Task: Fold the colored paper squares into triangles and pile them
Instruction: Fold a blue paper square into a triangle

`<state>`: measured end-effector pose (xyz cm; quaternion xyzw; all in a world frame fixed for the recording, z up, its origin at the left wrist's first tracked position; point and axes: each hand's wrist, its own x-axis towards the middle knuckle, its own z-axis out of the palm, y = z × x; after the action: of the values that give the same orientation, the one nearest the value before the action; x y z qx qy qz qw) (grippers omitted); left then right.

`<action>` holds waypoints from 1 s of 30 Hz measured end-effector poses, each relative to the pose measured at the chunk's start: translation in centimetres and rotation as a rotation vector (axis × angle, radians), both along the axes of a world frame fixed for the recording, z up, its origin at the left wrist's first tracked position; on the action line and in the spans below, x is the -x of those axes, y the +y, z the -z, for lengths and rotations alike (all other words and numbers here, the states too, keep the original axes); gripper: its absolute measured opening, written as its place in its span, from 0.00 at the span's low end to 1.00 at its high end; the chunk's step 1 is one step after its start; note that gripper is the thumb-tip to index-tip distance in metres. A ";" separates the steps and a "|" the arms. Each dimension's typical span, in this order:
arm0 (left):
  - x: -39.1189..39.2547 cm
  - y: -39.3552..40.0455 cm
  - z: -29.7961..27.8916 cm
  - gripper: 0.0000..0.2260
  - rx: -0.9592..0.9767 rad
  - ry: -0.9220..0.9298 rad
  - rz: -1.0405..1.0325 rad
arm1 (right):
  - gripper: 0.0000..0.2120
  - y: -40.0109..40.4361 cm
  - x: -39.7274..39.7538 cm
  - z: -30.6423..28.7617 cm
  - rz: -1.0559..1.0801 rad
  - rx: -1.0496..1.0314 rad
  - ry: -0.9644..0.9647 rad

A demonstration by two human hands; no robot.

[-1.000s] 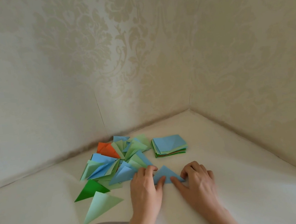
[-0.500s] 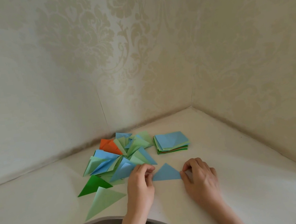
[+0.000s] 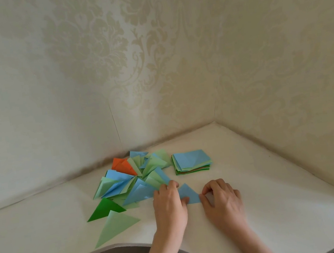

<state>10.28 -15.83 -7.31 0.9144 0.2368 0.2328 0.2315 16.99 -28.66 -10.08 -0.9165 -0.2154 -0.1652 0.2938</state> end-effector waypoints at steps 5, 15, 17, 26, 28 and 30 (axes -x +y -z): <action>-0.1 0.1 -0.8 0.04 -0.084 0.031 0.062 | 0.09 -0.1 0.0 -0.1 -0.006 -0.013 0.048; 4.6 4.6 -2.2 0.07 -0.154 -0.137 -0.056 | 0.08 -0.6 0.1 -1.1 -0.030 -0.150 0.190; 5.5 6.5 -2.6 0.06 -0.133 -0.100 -0.092 | 0.08 -0.6 0.2 -1.1 -0.026 -0.138 0.190; 6.1 9.1 -2.0 0.08 -0.140 0.034 -0.183 | 0.05 -0.4 0.5 -1.5 -0.036 -0.112 0.159; 5.8 9.3 -1.5 0.11 -0.161 0.050 -0.199 | 0.05 -0.4 0.5 -1.5 -0.041 -0.102 0.152; 5.6 9.4 -1.2 0.14 -0.189 0.053 -0.204 | 0.05 -0.4 0.4 -1.5 -0.047 -0.080 0.143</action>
<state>4.68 -6.44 -6.11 0.9091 0.3117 0.2520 0.1133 16.56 -29.03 -8.57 -0.9082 -0.2087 -0.1007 0.3484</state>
